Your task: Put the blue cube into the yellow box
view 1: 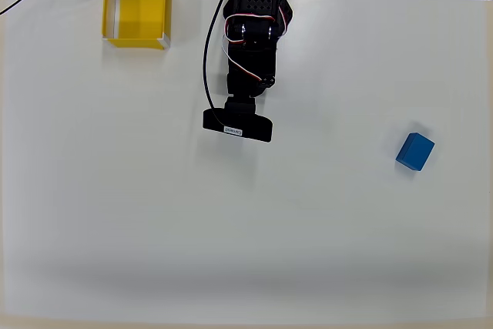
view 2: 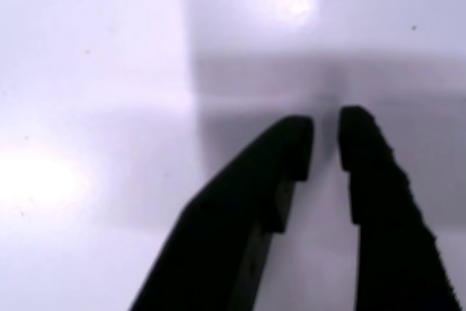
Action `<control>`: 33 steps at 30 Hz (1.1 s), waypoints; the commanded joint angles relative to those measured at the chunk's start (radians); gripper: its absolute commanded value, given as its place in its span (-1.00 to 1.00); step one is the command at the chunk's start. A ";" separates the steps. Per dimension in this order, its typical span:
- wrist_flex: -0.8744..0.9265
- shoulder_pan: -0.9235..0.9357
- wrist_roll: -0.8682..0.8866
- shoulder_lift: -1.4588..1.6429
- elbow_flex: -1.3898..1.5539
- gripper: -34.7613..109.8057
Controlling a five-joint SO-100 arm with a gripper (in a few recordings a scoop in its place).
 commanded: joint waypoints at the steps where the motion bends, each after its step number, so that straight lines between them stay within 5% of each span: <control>1: 0.011 0.014 0.052 0.025 0.026 -0.52; 19: -0.003 0.011 0.026 0.025 0.026 -0.49; 23: -0.169 0.003 0.166 -0.052 -0.046 -0.26; 33: -0.264 -0.089 0.394 -0.572 -0.604 0.05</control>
